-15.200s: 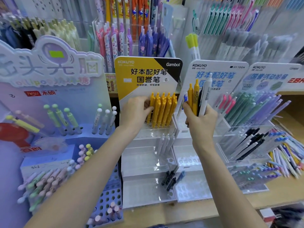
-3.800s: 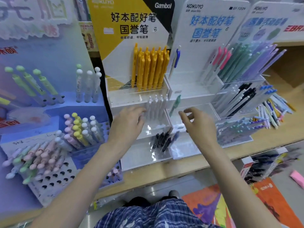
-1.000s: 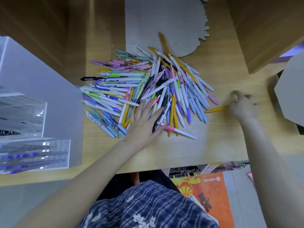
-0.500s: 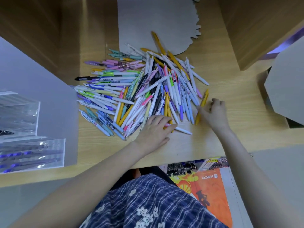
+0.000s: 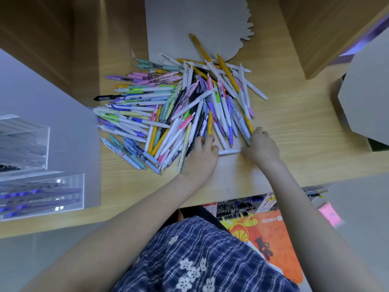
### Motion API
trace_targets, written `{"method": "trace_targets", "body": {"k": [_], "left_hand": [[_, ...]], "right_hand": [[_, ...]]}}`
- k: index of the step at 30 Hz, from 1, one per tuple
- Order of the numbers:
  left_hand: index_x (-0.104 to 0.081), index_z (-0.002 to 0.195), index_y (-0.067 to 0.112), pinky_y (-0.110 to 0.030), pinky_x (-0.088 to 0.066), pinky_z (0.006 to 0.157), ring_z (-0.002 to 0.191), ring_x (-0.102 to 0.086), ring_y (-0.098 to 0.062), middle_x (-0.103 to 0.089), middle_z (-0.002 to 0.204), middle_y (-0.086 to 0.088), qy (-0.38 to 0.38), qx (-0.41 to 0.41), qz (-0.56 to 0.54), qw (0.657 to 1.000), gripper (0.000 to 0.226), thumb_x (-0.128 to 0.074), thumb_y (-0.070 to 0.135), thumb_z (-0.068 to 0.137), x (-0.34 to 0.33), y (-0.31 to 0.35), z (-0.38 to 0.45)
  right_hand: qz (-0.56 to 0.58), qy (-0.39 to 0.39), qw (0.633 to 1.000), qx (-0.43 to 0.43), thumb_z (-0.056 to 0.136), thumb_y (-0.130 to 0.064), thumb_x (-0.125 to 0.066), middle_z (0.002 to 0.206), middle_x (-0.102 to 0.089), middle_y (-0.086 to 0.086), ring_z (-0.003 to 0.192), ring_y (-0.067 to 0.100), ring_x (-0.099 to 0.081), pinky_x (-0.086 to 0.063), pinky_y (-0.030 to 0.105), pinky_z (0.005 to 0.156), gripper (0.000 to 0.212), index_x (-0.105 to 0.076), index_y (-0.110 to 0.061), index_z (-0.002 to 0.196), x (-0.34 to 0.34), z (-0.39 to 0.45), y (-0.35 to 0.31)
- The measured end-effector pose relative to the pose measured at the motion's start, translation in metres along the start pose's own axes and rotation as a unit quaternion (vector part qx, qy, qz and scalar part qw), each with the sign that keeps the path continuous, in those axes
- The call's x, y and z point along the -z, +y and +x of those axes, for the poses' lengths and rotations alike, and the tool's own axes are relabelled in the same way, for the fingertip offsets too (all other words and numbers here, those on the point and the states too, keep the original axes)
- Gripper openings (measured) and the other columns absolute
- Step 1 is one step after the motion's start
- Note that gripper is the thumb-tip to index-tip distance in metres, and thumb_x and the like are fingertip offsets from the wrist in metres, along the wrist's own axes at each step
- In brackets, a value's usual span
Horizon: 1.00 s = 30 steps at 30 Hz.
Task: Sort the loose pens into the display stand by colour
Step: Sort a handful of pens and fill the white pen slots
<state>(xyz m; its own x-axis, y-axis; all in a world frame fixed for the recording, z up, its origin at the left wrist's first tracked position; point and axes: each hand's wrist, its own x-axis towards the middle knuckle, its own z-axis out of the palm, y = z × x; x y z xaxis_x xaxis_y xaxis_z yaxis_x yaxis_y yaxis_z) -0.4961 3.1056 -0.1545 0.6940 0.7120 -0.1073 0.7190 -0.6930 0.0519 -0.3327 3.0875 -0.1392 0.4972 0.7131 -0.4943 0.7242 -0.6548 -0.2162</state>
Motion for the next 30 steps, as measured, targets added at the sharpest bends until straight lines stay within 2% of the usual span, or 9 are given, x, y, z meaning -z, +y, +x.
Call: {"method": "trace_targets", "body": {"k": [4,7,12,15,17,20,23,27,30], "left_hand": [[-0.061,0.105,-0.008,-0.034,-0.046,0.076,0.101,-0.052,-0.036,-0.052,0.119,-0.021,-0.031,0.029,-0.005,0.999,0.030,-0.047,0.005,0.082,-0.004,0.004,0.007],[-0.055,0.112,-0.006,-0.030,-0.044,0.070,0.097,-0.051,-0.037,-0.050,0.121,-0.021,-0.055,0.038,0.041,0.997,0.035,-0.057,0.010,0.080,-0.008,0.007,0.017],[-0.021,0.135,-0.005,-0.030,-0.038,0.079,0.117,-0.038,-0.038,-0.024,0.139,-0.024,-0.044,0.053,0.052,0.996,0.057,-0.045,-0.011,0.083,-0.006,0.008,0.030],[-0.022,0.135,-0.001,-0.030,-0.040,0.076,0.110,-0.042,-0.035,-0.022,0.140,-0.021,-0.025,0.088,0.003,0.996,0.054,-0.044,-0.010,0.086,0.010,0.010,0.028],[-0.028,0.132,0.001,-0.031,-0.040,0.074,0.106,-0.044,-0.035,-0.025,0.137,-0.020,-0.010,0.110,-0.071,0.991,0.046,-0.041,-0.008,0.089,0.020,0.005,0.022],[-0.033,0.131,0.002,-0.030,-0.040,0.067,0.096,-0.048,-0.033,-0.025,0.133,-0.020,0.020,0.109,-0.213,0.971,0.049,-0.046,-0.010,0.085,0.037,-0.008,0.012],[-0.023,0.140,0.011,-0.026,-0.033,0.051,0.065,-0.045,-0.019,-0.029,0.127,-0.016,0.016,0.135,-0.297,0.945,0.061,-0.048,-0.005,0.087,0.053,-0.023,0.004],[-0.025,0.137,0.012,-0.017,-0.030,0.043,0.052,-0.039,-0.014,-0.044,0.079,-0.005,-0.039,0.219,-0.451,0.864,0.045,-0.041,0.007,0.095,0.066,-0.033,0.002],[-0.047,0.099,0.010,-0.023,-0.038,0.050,0.056,-0.043,-0.016,-0.045,0.069,-0.006,-0.055,0.302,-0.649,0.696,0.010,-0.041,0.004,0.095,0.076,-0.041,-0.001]], "right_hand": [[-0.016,-0.025,0.999,-0.016,0.092,-0.014,-0.047,0.115,-0.054,0.026,0.103,0.040,-0.054,-0.036,0.037,0.073,0.027,-0.038,0.000,0.113,0.004,-0.012,0.024],[-0.010,-0.021,1.000,0.005,0.093,-0.031,-0.051,0.095,-0.057,0.020,0.079,0.031,-0.049,-0.034,0.033,0.063,0.026,-0.040,-0.008,0.098,0.004,-0.025,0.043],[0.009,0.043,0.996,0.080,0.092,-0.041,-0.053,0.088,-0.063,0.017,0.083,0.035,-0.059,-0.037,0.034,0.059,0.030,-0.055,-0.012,0.102,0.007,-0.033,0.060],[0.103,0.042,0.987,0.119,0.090,-0.027,-0.058,0.076,-0.064,0.017,0.075,0.037,-0.061,-0.048,0.038,0.064,0.019,-0.061,-0.008,0.089,0.012,-0.031,0.061],[0.162,0.057,0.978,0.118,0.088,-0.015,-0.058,0.074,-0.063,0.019,0.076,0.038,-0.061,-0.042,0.034,0.064,0.014,-0.064,-0.002,0.088,0.014,-0.026,0.058],[0.250,0.125,0.958,0.066,0.085,-0.007,-0.051,0.095,-0.065,0.023,0.086,0.035,-0.058,-0.029,0.028,0.061,0.023,-0.062,0.003,0.104,0.016,-0.014,0.051],[0.250,0.146,0.957,0.003,0.087,-0.025,-0.054,0.096,-0.061,0.025,0.091,0.039,-0.056,-0.026,0.027,0.062,0.030,-0.056,0.001,0.103,0.013,0.001,0.038],[0.148,0.131,0.979,-0.045,0.083,-0.023,-0.061,0.107,-0.060,0.028,0.102,0.042,-0.055,-0.039,0.037,0.072,0.033,-0.056,0.003,0.104,0.013,0.015,0.015],[0.259,0.139,0.953,-0.072,0.080,-0.024,-0.062,0.095,-0.065,0.023,0.086,0.034,-0.063,-0.045,0.037,0.068,0.026,-0.061,-0.002,0.093,0.021,0.009,0.006]]}}
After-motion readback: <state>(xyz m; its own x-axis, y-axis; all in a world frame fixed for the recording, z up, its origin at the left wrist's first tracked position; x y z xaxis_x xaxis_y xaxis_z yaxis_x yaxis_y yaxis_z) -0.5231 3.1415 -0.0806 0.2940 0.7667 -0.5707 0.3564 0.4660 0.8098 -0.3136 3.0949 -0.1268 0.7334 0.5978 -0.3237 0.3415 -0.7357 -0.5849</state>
